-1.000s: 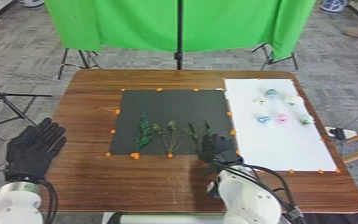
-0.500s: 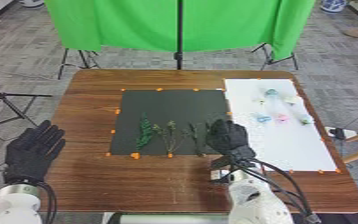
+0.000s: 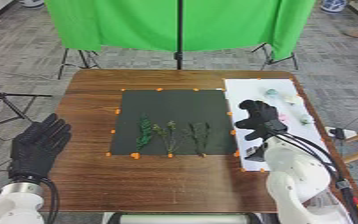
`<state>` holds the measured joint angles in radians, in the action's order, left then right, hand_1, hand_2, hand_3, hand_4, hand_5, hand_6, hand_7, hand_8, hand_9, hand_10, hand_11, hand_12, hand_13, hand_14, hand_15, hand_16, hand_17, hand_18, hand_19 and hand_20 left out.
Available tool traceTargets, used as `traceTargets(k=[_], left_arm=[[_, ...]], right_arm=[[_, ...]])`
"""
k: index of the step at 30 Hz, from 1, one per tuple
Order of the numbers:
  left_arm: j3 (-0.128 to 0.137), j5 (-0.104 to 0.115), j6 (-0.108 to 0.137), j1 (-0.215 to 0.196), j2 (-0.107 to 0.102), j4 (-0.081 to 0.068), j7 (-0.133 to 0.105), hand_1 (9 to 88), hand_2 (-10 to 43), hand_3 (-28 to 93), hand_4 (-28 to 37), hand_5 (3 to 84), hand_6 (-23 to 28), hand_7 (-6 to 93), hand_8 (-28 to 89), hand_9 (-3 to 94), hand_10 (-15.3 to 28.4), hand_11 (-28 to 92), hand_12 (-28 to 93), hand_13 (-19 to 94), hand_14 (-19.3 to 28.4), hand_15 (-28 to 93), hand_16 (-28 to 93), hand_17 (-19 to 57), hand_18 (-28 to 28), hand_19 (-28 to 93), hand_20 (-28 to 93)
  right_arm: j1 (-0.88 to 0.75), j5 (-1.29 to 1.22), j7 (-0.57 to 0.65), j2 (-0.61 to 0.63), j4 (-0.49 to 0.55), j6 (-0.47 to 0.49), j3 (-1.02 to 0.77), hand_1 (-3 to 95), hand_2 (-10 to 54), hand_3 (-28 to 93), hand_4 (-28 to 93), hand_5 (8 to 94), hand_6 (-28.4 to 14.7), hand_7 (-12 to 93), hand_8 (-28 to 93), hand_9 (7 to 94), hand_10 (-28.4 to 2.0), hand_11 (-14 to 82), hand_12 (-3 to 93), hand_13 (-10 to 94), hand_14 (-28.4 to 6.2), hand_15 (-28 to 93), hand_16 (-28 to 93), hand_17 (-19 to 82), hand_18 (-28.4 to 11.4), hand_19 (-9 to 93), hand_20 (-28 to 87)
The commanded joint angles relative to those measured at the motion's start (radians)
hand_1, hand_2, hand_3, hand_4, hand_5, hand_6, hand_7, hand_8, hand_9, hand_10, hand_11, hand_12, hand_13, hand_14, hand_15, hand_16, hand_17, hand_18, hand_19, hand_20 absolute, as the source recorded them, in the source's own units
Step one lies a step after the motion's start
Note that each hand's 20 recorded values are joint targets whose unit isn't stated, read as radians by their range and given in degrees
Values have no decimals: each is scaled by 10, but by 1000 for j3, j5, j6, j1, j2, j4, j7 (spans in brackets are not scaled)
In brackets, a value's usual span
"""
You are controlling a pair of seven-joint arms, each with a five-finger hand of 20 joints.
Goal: Arrange flowers
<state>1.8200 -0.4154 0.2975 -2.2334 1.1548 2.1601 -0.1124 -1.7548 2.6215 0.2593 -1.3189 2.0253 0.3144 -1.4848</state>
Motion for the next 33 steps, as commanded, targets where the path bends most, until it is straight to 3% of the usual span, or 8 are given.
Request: traceTargets(k=[1,8,11,14,16,20,29,33], left_arm=[[-8,66,-8,-10,13,-5,-3,317,164,753,-243,478,97,127,-88,406,147,224,126,304,155,447,-67,-42,146,341,162],[-12,67,-2,-8,15,-6,-3,318,160,751,-243,477,97,127,-87,407,146,222,128,305,154,443,-65,-41,147,337,161],[-13,67,-3,-7,18,-5,-3,318,159,752,-243,478,97,127,-87,407,147,222,130,305,154,442,-64,-41,146,336,161],[-20,73,-3,-6,14,-4,-6,318,159,752,-243,478,97,127,-87,408,146,223,130,305,154,442,-63,-40,146,335,162],[-23,76,-9,-3,16,-6,-6,318,159,752,-242,478,97,127,-87,408,146,223,130,306,154,442,-63,-39,146,334,162],[-26,80,-13,2,19,-8,-3,317,158,753,-239,477,97,126,-87,407,147,222,130,306,154,441,-63,-39,146,334,163],[-24,77,-12,3,19,-11,1,317,155,753,-239,477,97,126,-87,407,146,222,130,306,154,441,-62,-39,146,332,163],[-29,94,-23,1,15,-19,-19,304,141,759,-235,476,97,126,-87,406,147,221,130,305,154,440,-62,-38,146,330,163]], right_arm=[[57,115,53,20,-101,-39,-19,474,-95,823,-279,421,-82,189,-113,381,-190,146,155,288,-187,400,143,180,-219,663,345],[94,156,97,18,-181,47,-34,517,-95,832,-282,431,-63,193,-125,369,-176,130,145,278,-183,360,137,181,-215,661,329],[93,179,79,15,-204,66,-40,542,-95,823,-282,425,-53,197,-128,385,-162,135,143,333,-166,379,146,204,-214,688,334],[84,164,97,16,-216,23,-33,566,-95,795,-283,468,-26,211,-133,483,-137,171,152,421,-140,456,175,227,-214,738,359],[74,140,106,13,-217,-3,-32,578,-95,741,-282,541,-14,231,-141,581,-120,217,175,464,-120,475,275,240,-212,753,377],[65,148,101,12,-229,-52,-23,620,-61,582,-283,635,-11,366,18,753,-106,149,427,518,-113,531,360,257,-201,759,398],[61,115,56,40,-187,-235,42,632,-42,571,-283,672,-11,418,51,792,-107,172,454,548,-103,530,396,266,-196,758,409],[101,146,-31,33,-163,-275,128,625,-44,588,-283,674,-12,418,52,796,-105,167,456,554,-102,527,398,268,-197,758,410]])
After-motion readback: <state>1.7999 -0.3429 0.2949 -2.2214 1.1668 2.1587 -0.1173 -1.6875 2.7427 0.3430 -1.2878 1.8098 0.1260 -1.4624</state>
